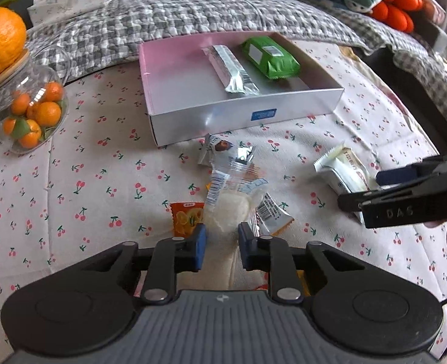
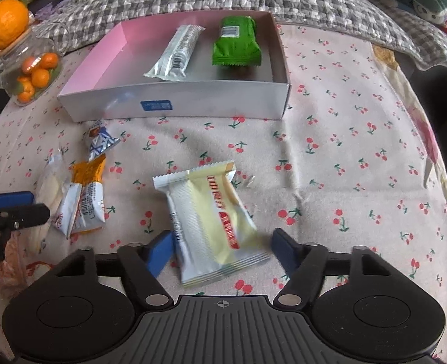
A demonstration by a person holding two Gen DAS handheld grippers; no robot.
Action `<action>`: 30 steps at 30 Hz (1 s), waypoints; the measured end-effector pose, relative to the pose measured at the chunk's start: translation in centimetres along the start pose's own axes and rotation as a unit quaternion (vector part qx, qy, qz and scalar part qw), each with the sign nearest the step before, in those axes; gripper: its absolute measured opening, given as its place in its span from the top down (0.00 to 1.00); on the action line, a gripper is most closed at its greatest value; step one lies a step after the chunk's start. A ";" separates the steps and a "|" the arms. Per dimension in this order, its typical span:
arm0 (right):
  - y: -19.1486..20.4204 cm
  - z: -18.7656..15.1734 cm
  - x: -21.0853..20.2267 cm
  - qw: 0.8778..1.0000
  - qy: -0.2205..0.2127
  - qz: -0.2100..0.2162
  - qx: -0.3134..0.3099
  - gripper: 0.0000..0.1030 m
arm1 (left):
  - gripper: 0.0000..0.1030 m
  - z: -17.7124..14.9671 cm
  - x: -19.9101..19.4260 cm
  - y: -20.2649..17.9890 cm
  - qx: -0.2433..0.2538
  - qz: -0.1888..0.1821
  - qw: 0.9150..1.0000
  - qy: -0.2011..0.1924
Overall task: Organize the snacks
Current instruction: 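Grasp the clear-wrapped white roll with the left tool while the right tool grasps the cream-red cake, then lower both snacks into the box beside the others and open both tools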
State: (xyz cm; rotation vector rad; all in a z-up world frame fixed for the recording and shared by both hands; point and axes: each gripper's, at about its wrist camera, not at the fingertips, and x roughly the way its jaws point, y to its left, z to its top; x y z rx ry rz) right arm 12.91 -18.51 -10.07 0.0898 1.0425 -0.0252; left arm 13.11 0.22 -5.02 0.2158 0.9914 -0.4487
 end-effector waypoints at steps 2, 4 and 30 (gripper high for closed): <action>0.3 -0.1 0.0 1.000 -0.002 -0.004 -0.007 0.36 | 0.82 0.0 0.0 0.2 -0.005 0.001 1.000 0.000; 0.5 -0.1 0.0 1.000 -0.004 -0.006 -0.014 0.39 | 0.83 0.0 0.0 0.2 -0.008 0.003 1.000 0.001; 1.0 0.3 -1.0 0.999 -0.010 0.017 -0.033 0.72 | 0.79 -0.6 0.5 -0.3 0.009 0.028 0.999 0.035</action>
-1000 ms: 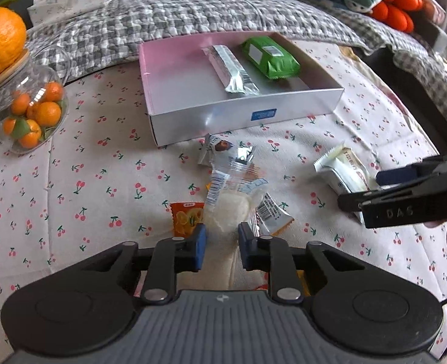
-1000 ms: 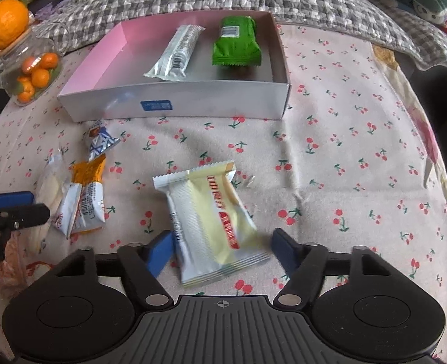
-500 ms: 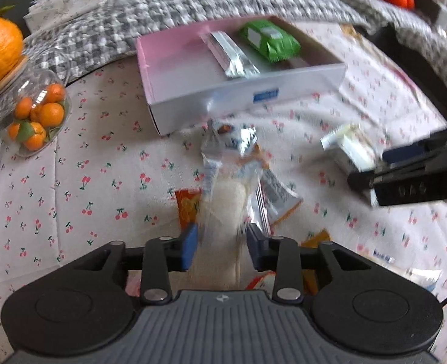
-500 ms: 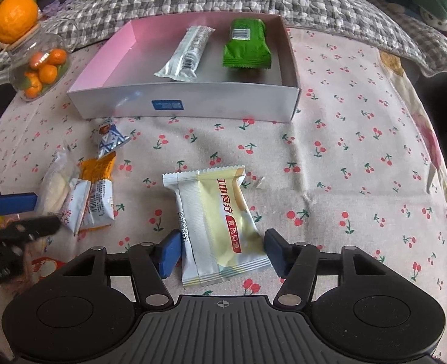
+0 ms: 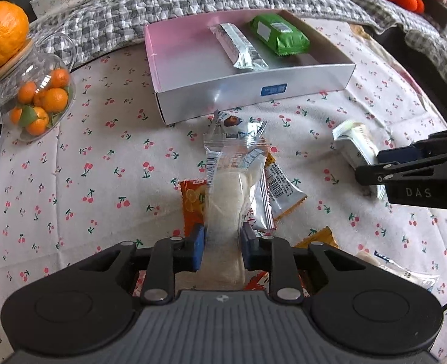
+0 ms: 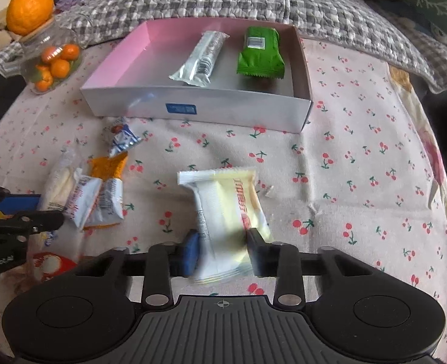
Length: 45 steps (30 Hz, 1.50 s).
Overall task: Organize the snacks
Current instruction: 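Lower both snacks into the box beside the others and open both tools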
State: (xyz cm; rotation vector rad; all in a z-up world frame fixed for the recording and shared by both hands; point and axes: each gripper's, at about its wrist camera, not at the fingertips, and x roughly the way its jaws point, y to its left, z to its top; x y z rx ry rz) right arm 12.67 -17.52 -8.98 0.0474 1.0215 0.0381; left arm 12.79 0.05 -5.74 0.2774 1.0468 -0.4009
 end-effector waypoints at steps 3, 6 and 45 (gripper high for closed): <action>-0.3 0.3 -0.3 1.000 0.001 0.012 0.013 0.76 | 0.80 0.1 -0.5 0.1 -0.010 -0.007 1.000 -0.006; -0.7 0.5 -0.5 0.999 0.002 0.022 0.030 0.79 | 0.80 0.3 -1.0 0.2 -0.018 -0.009 1.000 -0.014; -2.4 2.9 -1.8 0.989 -0.016 0.056 0.136 0.55 | 0.81 2.3 -2.8 0.5 -0.103 -0.027 0.992 -0.068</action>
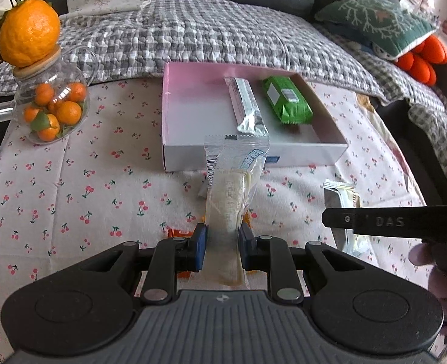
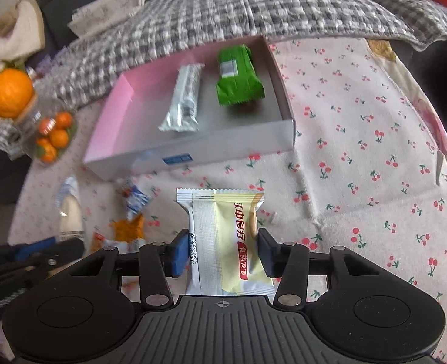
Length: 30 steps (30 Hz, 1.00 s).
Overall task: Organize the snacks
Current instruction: 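Lower both snacks into the box beside the others and open both tools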
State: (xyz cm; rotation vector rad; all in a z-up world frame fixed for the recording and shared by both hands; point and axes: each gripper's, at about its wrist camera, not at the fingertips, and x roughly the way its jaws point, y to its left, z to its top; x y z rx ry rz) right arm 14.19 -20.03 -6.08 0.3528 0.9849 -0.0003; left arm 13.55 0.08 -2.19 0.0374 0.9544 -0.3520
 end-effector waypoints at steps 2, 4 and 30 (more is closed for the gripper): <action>0.0 0.3 -0.8 1.000 -0.007 0.013 0.013 0.55 | 0.81 0.4 -0.2 -0.2 -0.002 0.004 1.000 -0.007; 0.0 0.7 -1.5 0.999 -0.017 0.023 0.021 0.55 | 0.81 0.8 -0.4 -0.4 -0.003 0.009 1.000 -0.016; 0.4 10.9 2.0 0.993 -0.085 0.065 0.056 0.55 | 0.81 9.3 5.9 0.7 -0.069 0.006 0.997 -0.042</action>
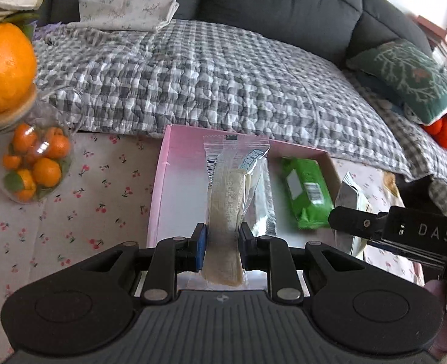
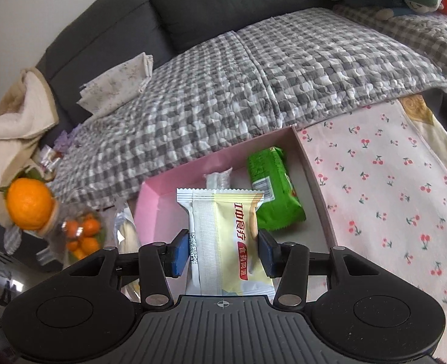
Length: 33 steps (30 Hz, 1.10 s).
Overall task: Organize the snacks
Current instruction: 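Lower both snacks into the box beside the others and open both tools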
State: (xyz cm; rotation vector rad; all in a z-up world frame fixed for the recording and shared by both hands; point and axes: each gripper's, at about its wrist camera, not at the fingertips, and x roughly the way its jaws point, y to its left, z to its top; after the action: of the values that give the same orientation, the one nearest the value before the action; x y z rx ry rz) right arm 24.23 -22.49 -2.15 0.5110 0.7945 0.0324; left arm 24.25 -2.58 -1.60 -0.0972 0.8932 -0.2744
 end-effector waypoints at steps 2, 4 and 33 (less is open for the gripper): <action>-0.2 0.1 1.0 1.000 0.001 -0.005 0.001 0.55 | 0.81 0.2 0.9 -0.1 0.006 0.011 1.000 -0.007; -0.4 0.0 2.1 1.000 0.006 -0.011 0.000 0.55 | 0.81 0.1 1.9 -0.1 0.008 0.026 1.000 -0.010; -2.2 -0.1 5.3 0.999 0.023 -0.030 0.027 0.35 | 0.46 0.2 5.6 -0.2 0.001 0.067 0.998 -0.006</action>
State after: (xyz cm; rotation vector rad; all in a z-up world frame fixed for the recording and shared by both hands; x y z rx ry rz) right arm 27.56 -23.24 -6.79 0.5388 0.8571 -0.0323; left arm 27.69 -4.35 -5.71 -0.0365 0.8832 -0.1497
